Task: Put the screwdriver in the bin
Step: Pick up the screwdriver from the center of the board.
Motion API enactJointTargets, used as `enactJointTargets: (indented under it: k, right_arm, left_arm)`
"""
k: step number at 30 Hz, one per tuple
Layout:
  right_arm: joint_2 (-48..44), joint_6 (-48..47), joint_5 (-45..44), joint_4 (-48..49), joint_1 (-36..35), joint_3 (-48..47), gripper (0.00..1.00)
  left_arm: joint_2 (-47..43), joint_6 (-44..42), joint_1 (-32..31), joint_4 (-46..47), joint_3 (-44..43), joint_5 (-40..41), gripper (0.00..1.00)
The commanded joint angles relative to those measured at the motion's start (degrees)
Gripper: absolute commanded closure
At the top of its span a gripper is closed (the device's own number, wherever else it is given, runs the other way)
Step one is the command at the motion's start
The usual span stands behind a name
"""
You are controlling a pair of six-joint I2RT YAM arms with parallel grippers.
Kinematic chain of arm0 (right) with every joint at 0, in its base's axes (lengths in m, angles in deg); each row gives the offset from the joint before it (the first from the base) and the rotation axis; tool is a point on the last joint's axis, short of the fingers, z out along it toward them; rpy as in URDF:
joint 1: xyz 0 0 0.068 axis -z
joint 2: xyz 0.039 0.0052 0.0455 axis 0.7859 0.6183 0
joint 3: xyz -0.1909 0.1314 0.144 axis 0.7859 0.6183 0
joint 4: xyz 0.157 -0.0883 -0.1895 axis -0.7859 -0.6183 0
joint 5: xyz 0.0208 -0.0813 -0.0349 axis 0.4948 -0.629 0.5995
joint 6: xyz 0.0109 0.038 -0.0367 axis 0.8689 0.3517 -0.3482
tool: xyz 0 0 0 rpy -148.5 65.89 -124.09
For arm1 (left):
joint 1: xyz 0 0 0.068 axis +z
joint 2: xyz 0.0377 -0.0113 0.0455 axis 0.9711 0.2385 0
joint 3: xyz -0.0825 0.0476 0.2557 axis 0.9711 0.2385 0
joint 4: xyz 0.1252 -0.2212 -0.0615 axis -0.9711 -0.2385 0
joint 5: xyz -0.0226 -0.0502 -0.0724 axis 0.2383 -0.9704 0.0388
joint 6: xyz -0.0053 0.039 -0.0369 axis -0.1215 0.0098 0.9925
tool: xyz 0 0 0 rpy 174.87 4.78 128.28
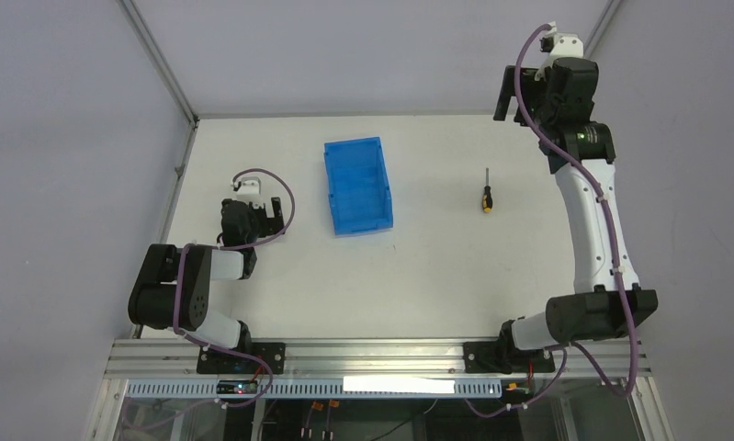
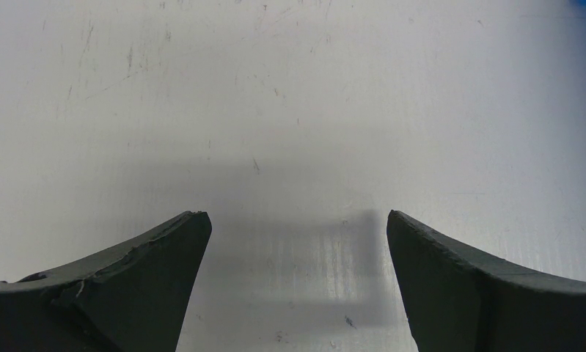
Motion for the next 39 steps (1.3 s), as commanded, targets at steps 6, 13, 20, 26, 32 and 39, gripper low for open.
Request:
enactJointTargets:
  k: [6,13,20,26,32,39]
  right_arm:
    - [8.12,4.15,6.19,4.76,4.62,3.84,0.03]
    - [15.19,4.6,7.44,8.99,6.73,10.17,0.03]
    - [21.25,5.41,7.22,12.4,7.47,16.92,0.03]
    - [24.81,7.52,8.5,14.23,7.48,21.85,0.07]
    - [28.05,8.62,7.31,14.62,7.48,23.71,0.15]
    - [30.08,8.19,7.07,14.31,7.48,23.92,0.39]
  left_arm:
    - [-0.52,0.44,0.75,1.52,-1.02,0.0,0.0]
    - [-0.51,0.39,0.74,1.53,-1.02,0.01,0.0]
    - [-0.52,0.42,0.74,1.59,-1.02,-0.09,0.0]
    - [-0.52,0.41,0.74,1.52,-1.02,-0.06,0.0]
    - [-0.55,0.44,0.76,1.52,-1.02,-0.05,0.0]
    - [-0.55,0.42,0.77,1.52,-1.02,-0.06,0.0]
